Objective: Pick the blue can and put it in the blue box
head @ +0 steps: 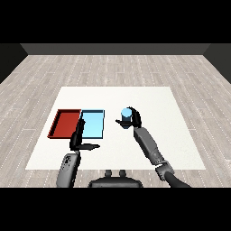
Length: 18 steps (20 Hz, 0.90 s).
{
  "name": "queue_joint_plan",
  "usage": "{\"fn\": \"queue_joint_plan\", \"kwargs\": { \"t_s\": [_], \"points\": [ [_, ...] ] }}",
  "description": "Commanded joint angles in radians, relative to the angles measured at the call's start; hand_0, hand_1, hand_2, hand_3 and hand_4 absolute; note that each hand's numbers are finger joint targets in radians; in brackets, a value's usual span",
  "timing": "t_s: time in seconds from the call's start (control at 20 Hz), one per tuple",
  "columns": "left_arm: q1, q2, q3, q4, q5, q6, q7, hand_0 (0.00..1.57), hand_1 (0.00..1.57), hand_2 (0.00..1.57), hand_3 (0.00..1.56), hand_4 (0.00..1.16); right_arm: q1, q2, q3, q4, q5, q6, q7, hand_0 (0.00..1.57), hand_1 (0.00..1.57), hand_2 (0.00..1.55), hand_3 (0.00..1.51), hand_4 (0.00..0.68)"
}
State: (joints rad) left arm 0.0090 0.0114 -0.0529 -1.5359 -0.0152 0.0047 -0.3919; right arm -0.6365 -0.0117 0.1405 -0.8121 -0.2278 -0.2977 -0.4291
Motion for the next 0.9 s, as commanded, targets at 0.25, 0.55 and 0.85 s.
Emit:
{"fn": "queue_joint_plan", "kwargs": {
  "t_s": [0.25,0.55,0.85],
  "points": [
    [-0.072,-0.011,-0.077,0.002,0.027,0.04,0.064,0.0,0.0,0.0,0.0,0.0,0.142,-0.038,0.052,-0.267,0.042,0.023,0.096,1.45,1.45,1.47,1.34,0.553],
    [-0.075,-0.011,-0.161,0.028,0.056,0.11,0.062,0.0,0.0,0.0,0.0,0.0,0.256,-0.062,0.037,-0.38,0.07,0.085,0.088,1.44,1.44,1.46,1.35,0.562],
    [-0.067,-0.011,-0.211,-0.025,0.088,0.107,0.122,0.0,0.0,0.0,0.0,0.0,0.223,-0.038,0.029,-0.456,0.117,0.079,0.171,1.47,1.47,1.47,1.38,0.56]
  ]
}}
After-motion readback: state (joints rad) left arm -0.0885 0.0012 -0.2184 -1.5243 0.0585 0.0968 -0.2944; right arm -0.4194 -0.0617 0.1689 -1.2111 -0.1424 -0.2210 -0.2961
